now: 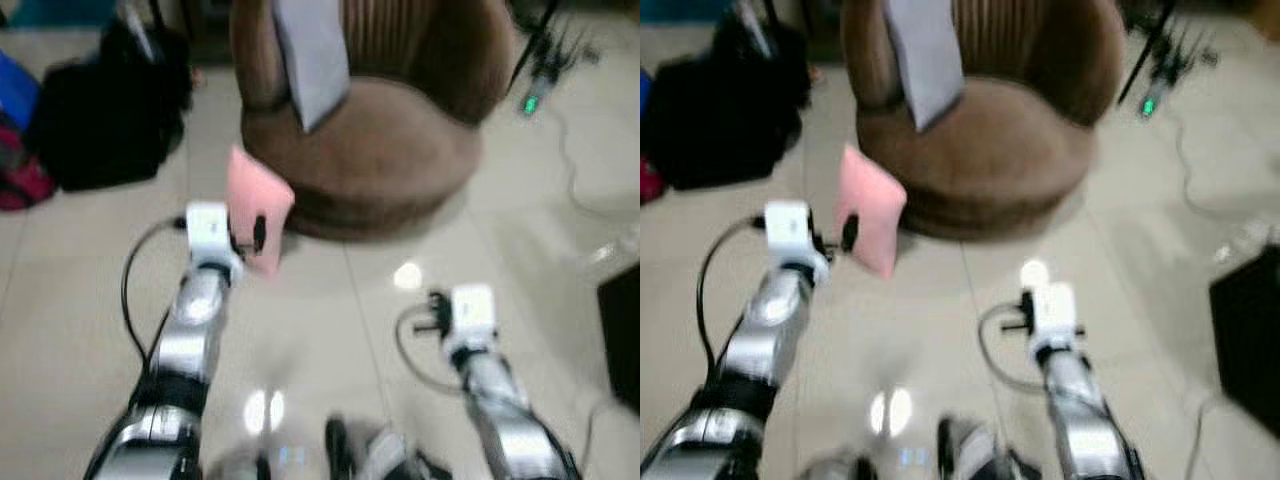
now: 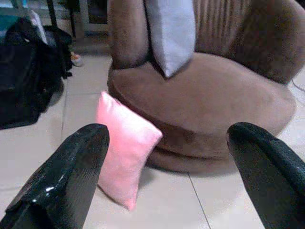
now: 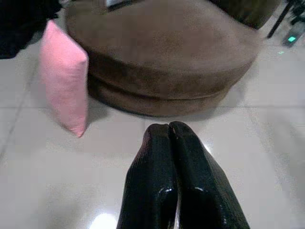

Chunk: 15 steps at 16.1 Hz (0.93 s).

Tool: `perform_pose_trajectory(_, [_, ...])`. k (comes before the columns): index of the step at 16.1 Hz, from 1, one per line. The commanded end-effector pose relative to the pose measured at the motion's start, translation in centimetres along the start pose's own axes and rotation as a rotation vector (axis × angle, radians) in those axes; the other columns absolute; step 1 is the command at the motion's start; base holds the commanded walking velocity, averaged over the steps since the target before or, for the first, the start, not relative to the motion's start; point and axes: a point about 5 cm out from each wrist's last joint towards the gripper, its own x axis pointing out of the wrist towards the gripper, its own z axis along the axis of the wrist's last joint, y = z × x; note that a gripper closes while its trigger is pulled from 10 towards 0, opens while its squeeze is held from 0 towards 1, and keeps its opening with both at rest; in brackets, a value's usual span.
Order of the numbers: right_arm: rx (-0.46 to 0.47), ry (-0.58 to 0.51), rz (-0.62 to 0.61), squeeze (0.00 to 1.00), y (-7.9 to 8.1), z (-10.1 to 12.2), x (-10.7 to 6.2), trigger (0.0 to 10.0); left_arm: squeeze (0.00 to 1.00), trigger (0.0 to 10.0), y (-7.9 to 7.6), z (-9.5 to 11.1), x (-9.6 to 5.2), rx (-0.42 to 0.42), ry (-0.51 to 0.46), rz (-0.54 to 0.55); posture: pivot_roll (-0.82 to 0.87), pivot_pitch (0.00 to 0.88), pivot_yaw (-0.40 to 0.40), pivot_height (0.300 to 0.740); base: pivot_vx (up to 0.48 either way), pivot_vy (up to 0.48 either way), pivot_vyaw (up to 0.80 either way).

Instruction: Move the pillow to the sofa from floor

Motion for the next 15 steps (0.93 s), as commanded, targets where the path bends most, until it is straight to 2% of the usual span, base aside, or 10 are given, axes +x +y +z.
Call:
perform_pose_trajectory(1, [0.003, 0.005, 0.007, 0.0, 0.49, -0.17, -0.17, 10.0, 0.0, 10.0, 0.87, -0.36, -0.27, 0.011, 0.013, 0.023, -0.12, 0.231, -0.067, 0.74, 0.465, 0.0, 0.0])
perform_pose_trajectory(12, [0.002, 0.001, 0.008, 0.0, 0.56, -0.1, 0.01, 10.0, 0.0, 10.0, 1.07, -0.39, -0.2, 0.026, 0.016, 0.024, -0.11, 0.22, -0.064, 0.74, 0.477, 0.0, 0.0])
perform_pose_trajectory(15, [0.001, 0.001, 0.01, 0.0, 0.61, -0.08, 0.05, 10.0, 0.0, 10.0, 1.08, -0.33, -0.16, 0.024, 0.012, 0.025, -0.11, 0.217, -0.064, 0.74, 0.331, 0.0, 0.0])
